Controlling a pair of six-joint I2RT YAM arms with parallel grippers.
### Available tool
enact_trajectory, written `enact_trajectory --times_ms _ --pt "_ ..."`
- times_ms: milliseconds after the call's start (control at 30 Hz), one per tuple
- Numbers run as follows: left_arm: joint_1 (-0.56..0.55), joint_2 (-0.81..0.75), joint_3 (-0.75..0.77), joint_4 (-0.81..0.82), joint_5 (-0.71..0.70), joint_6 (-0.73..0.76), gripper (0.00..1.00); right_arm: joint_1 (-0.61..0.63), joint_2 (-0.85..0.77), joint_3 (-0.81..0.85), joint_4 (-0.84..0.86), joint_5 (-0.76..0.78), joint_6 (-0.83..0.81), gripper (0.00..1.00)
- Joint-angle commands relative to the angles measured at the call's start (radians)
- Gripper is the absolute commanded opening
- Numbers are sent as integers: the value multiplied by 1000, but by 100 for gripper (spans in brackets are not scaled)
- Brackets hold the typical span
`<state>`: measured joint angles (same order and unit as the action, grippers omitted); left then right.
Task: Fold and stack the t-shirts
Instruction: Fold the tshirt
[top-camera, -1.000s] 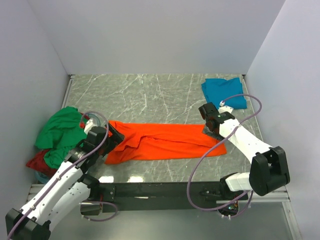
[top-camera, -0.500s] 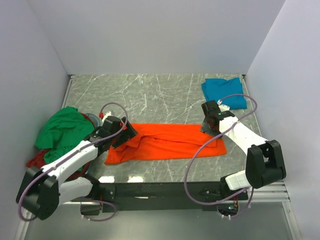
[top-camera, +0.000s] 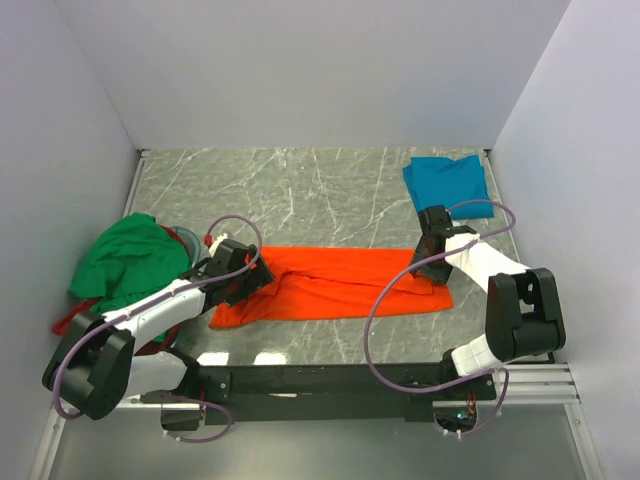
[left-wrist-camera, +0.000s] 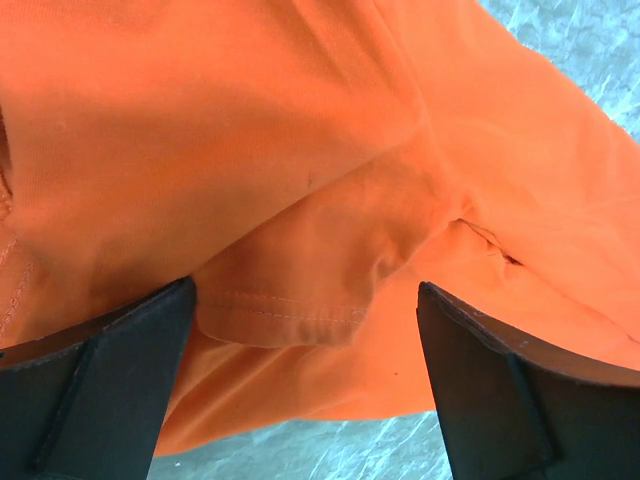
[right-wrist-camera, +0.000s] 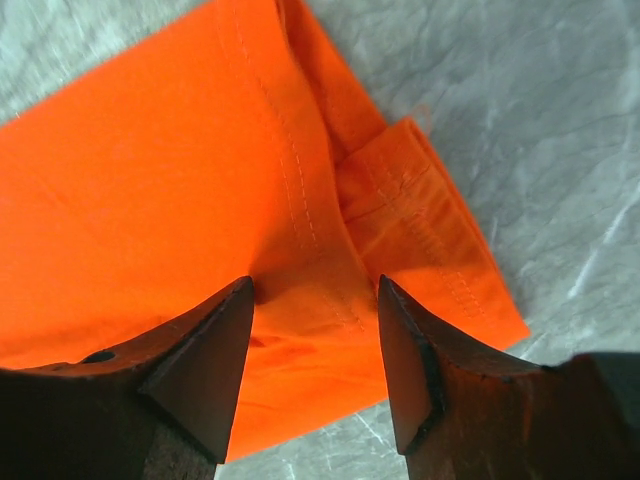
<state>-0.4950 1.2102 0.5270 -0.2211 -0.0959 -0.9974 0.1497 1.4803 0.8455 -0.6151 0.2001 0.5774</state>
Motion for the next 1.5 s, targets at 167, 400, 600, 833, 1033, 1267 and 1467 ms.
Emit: enact_trajectory --times_ms 167,400,600,833,1033,1267,1467 --pt "-4 29 -30 -24 -57 -12 100 -21 -2 -34 48 -54 -28 46" --pt "-5 15 -32 -43 -77 -14 99 -24 -34 3 11 -1 -24 21" --pt "-4 15 -25 -60 -97 -14 100 -24 -17 46 -5 7 -30 1" --pt "-4 17 -22 -83 -116 -21 100 -25 12 118 -66 96 -27 0" --pt "-4 15 -21 -90 -123 -23 99 -24 38 156 -89 108 -30 2" --pt "-4 20 -16 -92 -122 -17 99 -24 90 184 -87 148 -33 2" --pt "-4 20 -21 -86 -116 -21 99 -25 129 191 -47 202 -22 9"
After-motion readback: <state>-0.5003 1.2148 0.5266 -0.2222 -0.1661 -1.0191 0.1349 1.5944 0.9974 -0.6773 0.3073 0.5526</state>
